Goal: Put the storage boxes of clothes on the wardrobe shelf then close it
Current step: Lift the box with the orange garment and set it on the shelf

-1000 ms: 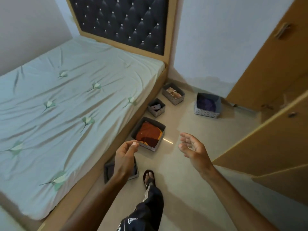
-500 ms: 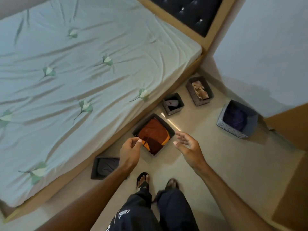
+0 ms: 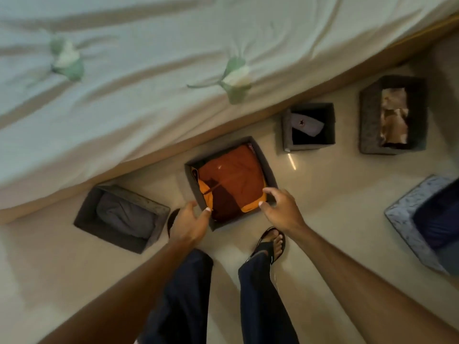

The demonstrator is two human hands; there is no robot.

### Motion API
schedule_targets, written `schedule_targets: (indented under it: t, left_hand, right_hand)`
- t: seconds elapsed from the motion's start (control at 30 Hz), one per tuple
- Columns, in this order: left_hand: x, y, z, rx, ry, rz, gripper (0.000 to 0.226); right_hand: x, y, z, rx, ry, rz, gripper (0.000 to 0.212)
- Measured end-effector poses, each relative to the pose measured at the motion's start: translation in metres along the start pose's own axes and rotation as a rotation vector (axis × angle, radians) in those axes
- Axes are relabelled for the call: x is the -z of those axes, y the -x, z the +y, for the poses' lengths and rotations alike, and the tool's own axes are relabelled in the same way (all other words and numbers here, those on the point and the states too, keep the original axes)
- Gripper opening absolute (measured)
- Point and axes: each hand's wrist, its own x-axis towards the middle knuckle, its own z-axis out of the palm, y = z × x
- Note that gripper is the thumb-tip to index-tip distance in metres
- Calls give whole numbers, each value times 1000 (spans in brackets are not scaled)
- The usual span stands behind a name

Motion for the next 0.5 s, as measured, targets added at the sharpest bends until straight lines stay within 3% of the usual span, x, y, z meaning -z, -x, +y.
schedule_targets:
  t: [0.17, 0.3, 0.4, 0.5]
  left_hand:
    - [-60, -129, -45, 103, -156, -42, 70]
    - [-102, -229, -101, 256, -132, -90, 81]
    - [-91, -203, -63, 279, -49, -94, 52]
    - [-78, -197, -45, 139, -81, 34, 36]
  right_hand:
    - [-46, -120, 58, -4, 416, -9, 58]
    - [-64, -173, 76, -51, 537, -15, 60]
    - [-70, -184, 86, -96, 474, 8, 53]
    - [-76, -166, 90, -143, 376, 124, 34]
